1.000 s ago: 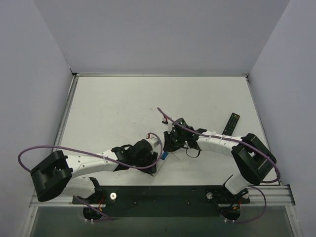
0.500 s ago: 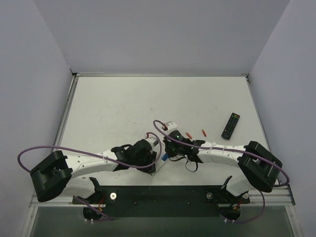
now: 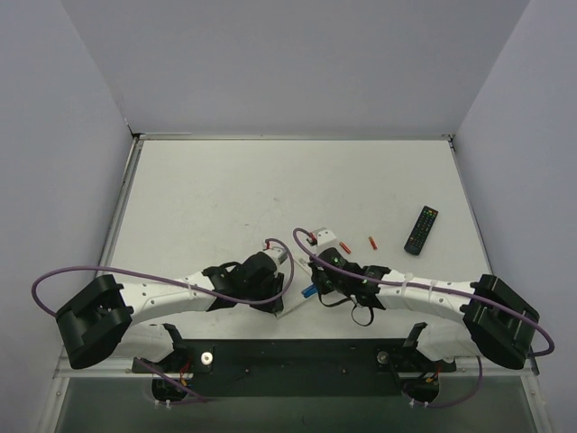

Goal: Load the batteries into the remote control
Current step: Load the battery into the remote control.

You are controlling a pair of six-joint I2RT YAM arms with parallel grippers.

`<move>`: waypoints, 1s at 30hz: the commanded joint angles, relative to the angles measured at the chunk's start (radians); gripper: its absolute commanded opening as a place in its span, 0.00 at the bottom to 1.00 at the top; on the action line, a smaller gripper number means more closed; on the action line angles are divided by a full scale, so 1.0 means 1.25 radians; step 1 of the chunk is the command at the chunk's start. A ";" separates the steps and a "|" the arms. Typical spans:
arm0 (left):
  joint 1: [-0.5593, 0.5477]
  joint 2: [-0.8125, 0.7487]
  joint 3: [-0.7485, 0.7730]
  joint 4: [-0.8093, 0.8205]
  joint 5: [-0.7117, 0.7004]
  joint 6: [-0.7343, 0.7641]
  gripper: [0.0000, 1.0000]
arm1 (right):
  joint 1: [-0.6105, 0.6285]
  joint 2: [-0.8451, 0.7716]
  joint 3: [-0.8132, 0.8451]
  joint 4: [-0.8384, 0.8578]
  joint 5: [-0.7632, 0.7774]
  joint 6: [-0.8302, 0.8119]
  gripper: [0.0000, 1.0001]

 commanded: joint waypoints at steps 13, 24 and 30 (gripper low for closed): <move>0.027 -0.077 -0.012 -0.011 -0.086 0.054 0.55 | -0.120 -0.030 0.149 -0.285 -0.146 0.047 0.27; -0.030 -0.228 -0.055 0.121 -0.036 0.323 0.81 | -0.187 -0.003 0.158 -0.300 -0.251 0.116 0.37; -0.043 -0.168 -0.077 0.238 0.016 0.457 0.83 | -0.221 -0.014 0.130 -0.265 -0.284 0.142 0.33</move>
